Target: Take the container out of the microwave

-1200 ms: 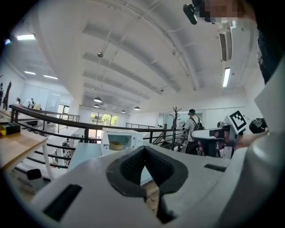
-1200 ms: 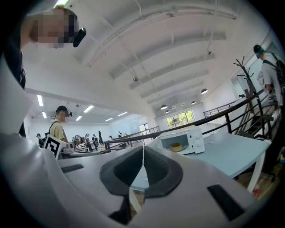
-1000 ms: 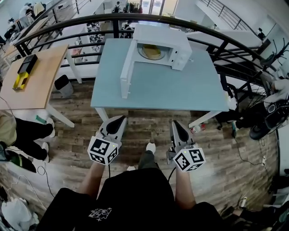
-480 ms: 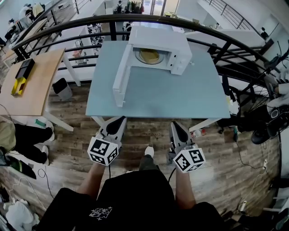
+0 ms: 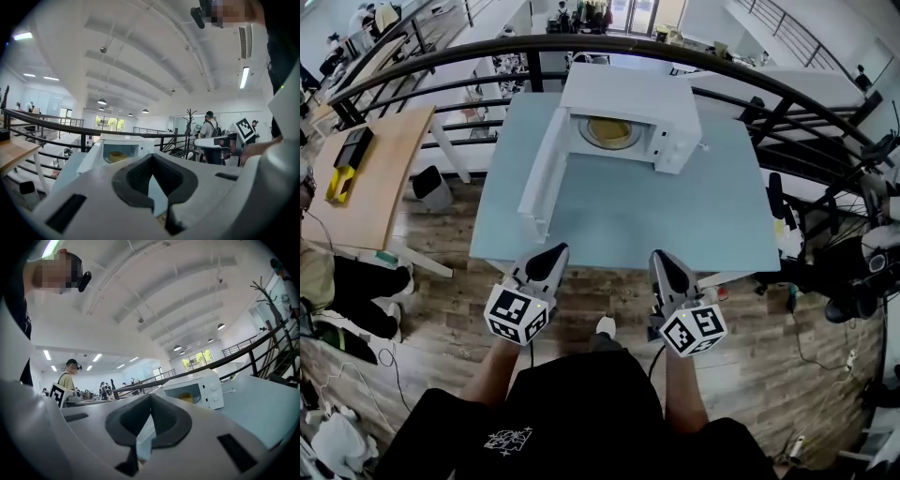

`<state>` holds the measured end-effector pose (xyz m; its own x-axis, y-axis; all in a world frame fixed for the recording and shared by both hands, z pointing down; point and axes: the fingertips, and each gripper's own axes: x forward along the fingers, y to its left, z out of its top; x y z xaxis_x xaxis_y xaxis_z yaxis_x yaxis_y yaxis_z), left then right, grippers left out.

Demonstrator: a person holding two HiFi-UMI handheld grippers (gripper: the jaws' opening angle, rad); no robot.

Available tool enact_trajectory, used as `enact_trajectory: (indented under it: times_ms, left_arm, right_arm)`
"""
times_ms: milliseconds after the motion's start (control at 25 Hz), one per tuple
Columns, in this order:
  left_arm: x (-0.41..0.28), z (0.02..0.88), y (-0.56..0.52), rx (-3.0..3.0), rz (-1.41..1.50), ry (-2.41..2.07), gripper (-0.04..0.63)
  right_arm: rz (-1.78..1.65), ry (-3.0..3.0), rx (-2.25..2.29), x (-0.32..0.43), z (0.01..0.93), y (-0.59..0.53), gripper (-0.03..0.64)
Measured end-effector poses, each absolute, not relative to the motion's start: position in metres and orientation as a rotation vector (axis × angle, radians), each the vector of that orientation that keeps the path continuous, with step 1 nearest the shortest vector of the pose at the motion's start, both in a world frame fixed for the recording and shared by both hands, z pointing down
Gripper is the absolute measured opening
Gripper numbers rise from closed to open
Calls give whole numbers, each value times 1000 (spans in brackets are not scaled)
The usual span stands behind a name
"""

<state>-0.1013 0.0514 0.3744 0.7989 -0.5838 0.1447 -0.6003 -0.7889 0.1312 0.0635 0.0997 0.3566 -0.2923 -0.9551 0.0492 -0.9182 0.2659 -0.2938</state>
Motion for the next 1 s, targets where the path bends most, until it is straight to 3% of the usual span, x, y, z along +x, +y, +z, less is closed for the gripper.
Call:
enact_trajectory:
  times_ms: [1000]
  left_arm:
    - [-9, 392, -31, 2728, 180, -1113, 8]
  right_arm:
    - [-478, 2511, -1639, 158, 386, -1, 6]
